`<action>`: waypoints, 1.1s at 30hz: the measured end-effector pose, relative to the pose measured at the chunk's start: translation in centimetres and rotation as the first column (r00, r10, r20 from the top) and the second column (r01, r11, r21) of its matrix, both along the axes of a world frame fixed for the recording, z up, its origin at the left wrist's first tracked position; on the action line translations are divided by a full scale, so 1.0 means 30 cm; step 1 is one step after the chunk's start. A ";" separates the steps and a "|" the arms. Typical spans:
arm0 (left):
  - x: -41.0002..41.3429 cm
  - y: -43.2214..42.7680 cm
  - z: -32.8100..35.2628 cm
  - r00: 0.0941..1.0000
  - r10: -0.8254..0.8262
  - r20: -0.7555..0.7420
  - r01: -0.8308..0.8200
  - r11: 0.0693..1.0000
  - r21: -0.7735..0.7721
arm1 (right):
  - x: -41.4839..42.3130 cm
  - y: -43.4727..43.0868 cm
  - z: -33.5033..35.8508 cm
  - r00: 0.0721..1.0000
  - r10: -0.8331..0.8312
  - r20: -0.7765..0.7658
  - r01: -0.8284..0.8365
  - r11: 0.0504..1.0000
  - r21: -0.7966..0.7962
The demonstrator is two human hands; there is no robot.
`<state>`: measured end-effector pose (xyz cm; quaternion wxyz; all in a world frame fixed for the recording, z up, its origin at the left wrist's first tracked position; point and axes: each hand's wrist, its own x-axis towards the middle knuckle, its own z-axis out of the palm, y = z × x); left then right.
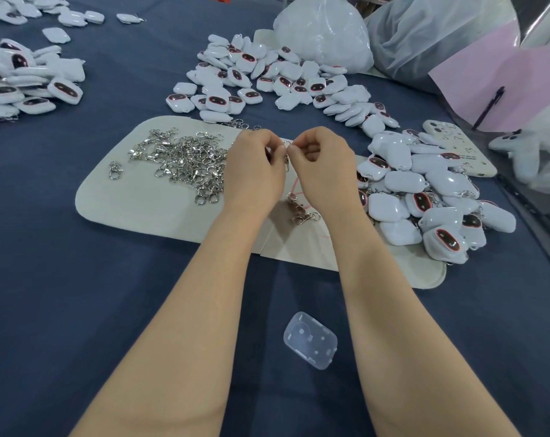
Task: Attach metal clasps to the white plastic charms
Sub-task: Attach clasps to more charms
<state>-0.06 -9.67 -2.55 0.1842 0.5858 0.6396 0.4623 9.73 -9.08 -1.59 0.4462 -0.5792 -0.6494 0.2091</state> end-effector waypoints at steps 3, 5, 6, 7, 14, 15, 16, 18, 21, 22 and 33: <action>0.002 -0.001 -0.001 0.999 0.000 -0.032 0.000 1.000 0.008 | 0.008 0.004 -0.002 1.000 0.016 0.003 -0.016 1.000 -0.015; 0.004 -0.003 0.000 0.999 0.001 -0.034 0.000 1.000 0.012 | 0.013 0.008 -0.005 0.999 0.039 -0.011 -0.040 0.999 -0.027; 0.005 -0.004 0.001 0.999 -0.001 -0.034 0.002 1.000 0.012 | 0.015 0.009 -0.008 0.999 0.049 -0.018 -0.050 0.998 -0.034; 0.006 -0.004 0.001 0.999 -0.004 -0.033 0.005 1.000 0.010 | 0.017 0.010 -0.011 0.998 0.058 -0.023 -0.059 0.997 -0.041; -0.001 -0.014 0.012 0.999 -0.036 0.007 0.036 0.999 -0.034 | 0.006 -0.010 -0.029 0.990 0.113 0.086 -0.120 0.989 0.082; -0.002 -0.015 0.013 0.999 -0.042 0.026 0.043 0.998 -0.040 | 0.002 -0.013 -0.031 0.989 0.111 0.098 -0.121 0.986 0.110; -0.003 -0.015 0.013 0.998 -0.048 0.049 0.050 0.998 -0.045 | -0.001 -0.016 -0.031 0.989 0.109 0.102 -0.121 0.985 0.125; -0.006 -0.015 0.008 0.993 -0.057 0.104 0.063 0.996 -0.060 | -0.005 -0.019 -0.031 0.988 0.110 0.104 -0.123 0.984 0.128; -0.012 -0.009 0.004 0.975 -0.072 0.210 0.091 0.992 -0.083 | -0.008 -0.017 -0.032 0.989 0.101 0.111 -0.116 0.984 0.135; -0.013 -0.008 0.004 0.964 -0.082 0.252 0.107 0.990 -0.090 | -0.009 -0.018 -0.033 0.990 0.091 0.110 -0.106 0.984 0.140; -0.021 -0.024 0.017 0.892 -0.168 0.420 0.215 0.974 -0.068 | 0.022 -0.001 -0.051 0.996 -0.023 0.083 0.016 0.997 0.076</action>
